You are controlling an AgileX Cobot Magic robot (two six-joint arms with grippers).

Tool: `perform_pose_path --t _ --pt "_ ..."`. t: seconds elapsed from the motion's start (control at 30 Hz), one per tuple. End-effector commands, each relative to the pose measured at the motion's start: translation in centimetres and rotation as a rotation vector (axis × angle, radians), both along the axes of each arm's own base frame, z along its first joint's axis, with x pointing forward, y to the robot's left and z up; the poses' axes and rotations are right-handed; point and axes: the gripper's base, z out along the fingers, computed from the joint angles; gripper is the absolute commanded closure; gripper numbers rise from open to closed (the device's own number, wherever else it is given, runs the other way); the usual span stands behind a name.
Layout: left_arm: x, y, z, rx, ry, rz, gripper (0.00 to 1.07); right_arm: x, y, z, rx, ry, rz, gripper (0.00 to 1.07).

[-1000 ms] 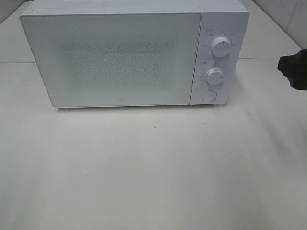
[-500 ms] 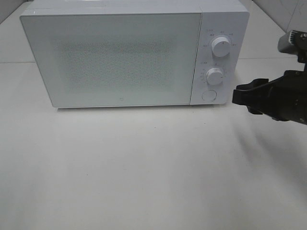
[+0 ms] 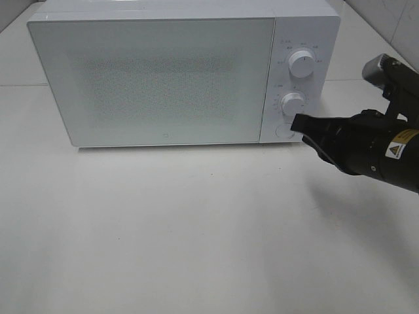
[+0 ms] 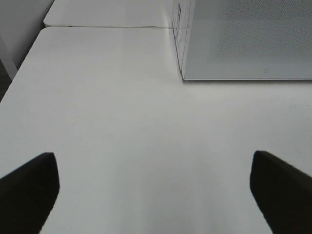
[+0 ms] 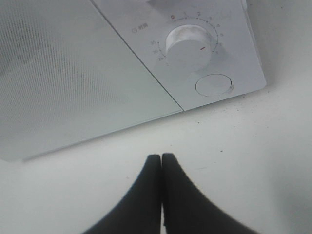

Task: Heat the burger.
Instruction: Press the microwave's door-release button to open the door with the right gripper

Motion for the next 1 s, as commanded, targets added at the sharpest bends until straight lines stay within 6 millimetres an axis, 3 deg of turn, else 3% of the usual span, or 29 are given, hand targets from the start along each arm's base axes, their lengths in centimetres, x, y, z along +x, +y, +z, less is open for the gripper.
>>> perform_pose_path --t 0.03,0.2,0.4,0.77,1.0 --pt "-0.3 0.0 0.0 -0.007 -0.027 0.002 0.04 0.1 0.2 0.3 0.164 0.026 -0.062 1.07" --pt "-0.3 0.0 0.0 -0.007 -0.027 0.002 0.04 0.3 0.2 0.4 0.538 0.145 -0.219 1.07" --pt "-0.3 0.0 0.0 -0.007 -0.027 0.002 0.04 0.8 0.5 -0.9 0.748 0.243 -0.311 1.07" --pt "-0.3 0.0 0.0 -0.007 -0.027 0.002 0.04 1.7 0.3 -3.8 0.826 0.276 -0.419 1.07" --pt "-0.3 0.0 0.0 -0.007 -0.027 0.002 0.04 2.7 0.7 -4.1 0.839 0.265 -0.433 1.07"
